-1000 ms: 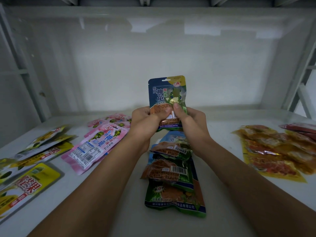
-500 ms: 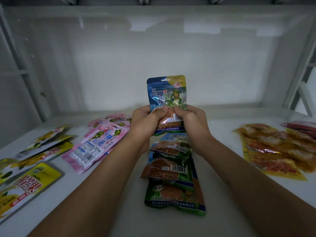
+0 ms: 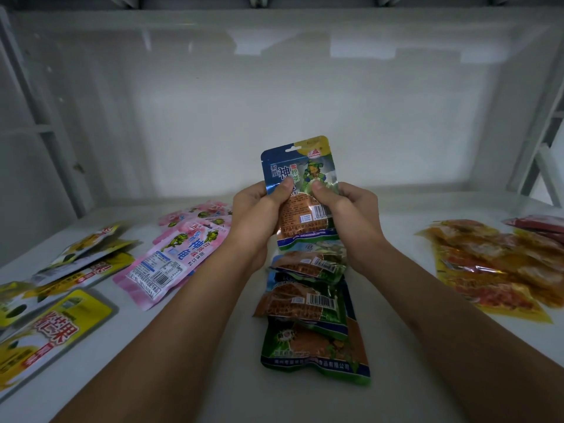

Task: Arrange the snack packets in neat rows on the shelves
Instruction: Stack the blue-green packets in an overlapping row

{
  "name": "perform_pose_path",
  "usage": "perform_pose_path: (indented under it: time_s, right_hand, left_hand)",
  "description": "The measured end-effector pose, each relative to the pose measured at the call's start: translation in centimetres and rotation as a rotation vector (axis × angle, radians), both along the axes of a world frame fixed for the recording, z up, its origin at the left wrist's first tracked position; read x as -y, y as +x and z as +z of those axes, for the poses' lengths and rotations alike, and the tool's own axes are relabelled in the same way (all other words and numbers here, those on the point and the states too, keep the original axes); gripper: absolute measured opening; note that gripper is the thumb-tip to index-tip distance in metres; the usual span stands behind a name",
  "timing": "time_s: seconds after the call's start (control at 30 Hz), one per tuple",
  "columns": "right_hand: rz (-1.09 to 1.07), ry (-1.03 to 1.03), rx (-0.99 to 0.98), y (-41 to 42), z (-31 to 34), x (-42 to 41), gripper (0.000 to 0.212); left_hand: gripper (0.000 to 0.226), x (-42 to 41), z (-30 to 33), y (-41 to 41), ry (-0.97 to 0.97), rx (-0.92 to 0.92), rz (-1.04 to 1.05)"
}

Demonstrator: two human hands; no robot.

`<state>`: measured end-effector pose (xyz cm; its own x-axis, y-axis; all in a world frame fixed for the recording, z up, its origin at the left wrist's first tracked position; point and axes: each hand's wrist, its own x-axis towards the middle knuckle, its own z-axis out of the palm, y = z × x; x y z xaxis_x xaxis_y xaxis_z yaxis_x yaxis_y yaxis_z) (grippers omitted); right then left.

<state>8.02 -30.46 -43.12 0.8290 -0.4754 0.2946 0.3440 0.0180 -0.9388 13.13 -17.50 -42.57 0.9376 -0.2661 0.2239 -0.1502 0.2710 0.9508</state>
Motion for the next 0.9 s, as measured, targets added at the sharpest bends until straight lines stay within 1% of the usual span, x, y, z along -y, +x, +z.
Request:
perform_pose_path:
  time_s: [0.1, 0.17, 0.2, 0.3, 0.4, 0.5, 0.57, 0.6, 0.63, 0.7, 0.73, 0.8, 0.9]
  right_hand:
    - [-0.035, 0.030, 0.030, -0.01, 0.19, 0.22, 0.035]
    - [-0.090, -0.025, 0.049, 0.24, 0.08, 0.36, 0.028]
    - [-0.103, -0.056, 0.064, 0.36, -0.03, 0.34, 0.029]
    - [-0.131, -0.127, 0.096, 0.54, -0.30, 0.17, 0.041]
    - [-0.156, -0.121, 0.116, 0.47, -0.38, -0.01, 0.042]
    - [-0.147, -0.153, 0.127, 0.42, -0.28, -0.19, 0.056]
    - [-0.122, -0.148, 0.131, 0.30, -0.15, -0.26, 0.058]
    - [-0.108, -0.132, 0.122, 0.30, -0.09, -0.22, 0.055]
    - [-0.097, -0.113, 0.113, 0.26, -0.01, -0.15, 0.047]
    - [-0.091, -0.071, 0.102, 0.28, -0.01, 0.21, 0.024]
    - [-0.092, -0.062, 0.102, 0.30, -0.02, 0.35, 0.016]
    - [-0.103, -0.092, 0.118, 0.39, -0.20, 0.44, 0.010]
    - [-0.126, -0.154, 0.125, 0.74, -0.70, 0.54, 0.009]
  left_hand:
    - [0.013, 0.19, 0.09, -0.19, 0.034, -0.004, -0.030]
    - [0.010, 0.29, 0.15, -0.27, 0.041, -0.018, -0.038]
    - [0.009, 0.29, 0.18, -0.25, 0.039, -0.026, -0.036]
    - [0.012, 0.30, 0.15, -0.36, 0.013, -0.029, -0.010]
    - [0.015, 0.50, 0.13, -0.66, 0.004, 0.027, 0.008]
    - [0.020, 0.58, 0.01, -0.53, -0.010, 0.032, 0.034]
    - [0.020, 0.45, 0.06, -0.49, 0.010, 0.038, 0.047]
    - [0.019, 0.40, 0.05, -0.46, 0.020, 0.037, 0.048]
    - [0.018, 0.39, 0.05, -0.45, 0.030, 0.038, 0.049]
    - [0.017, 0.45, -0.03, -0.46, 0.041, 0.040, 0.062]
    - [0.018, 0.50, -0.02, -0.50, 0.047, 0.048, 0.068]
    - [0.018, 0.63, -0.10, -0.53, 0.068, 0.069, 0.073]
    - [0.015, 0.79, -0.25, -0.44, 0.058, 0.078, 0.082]
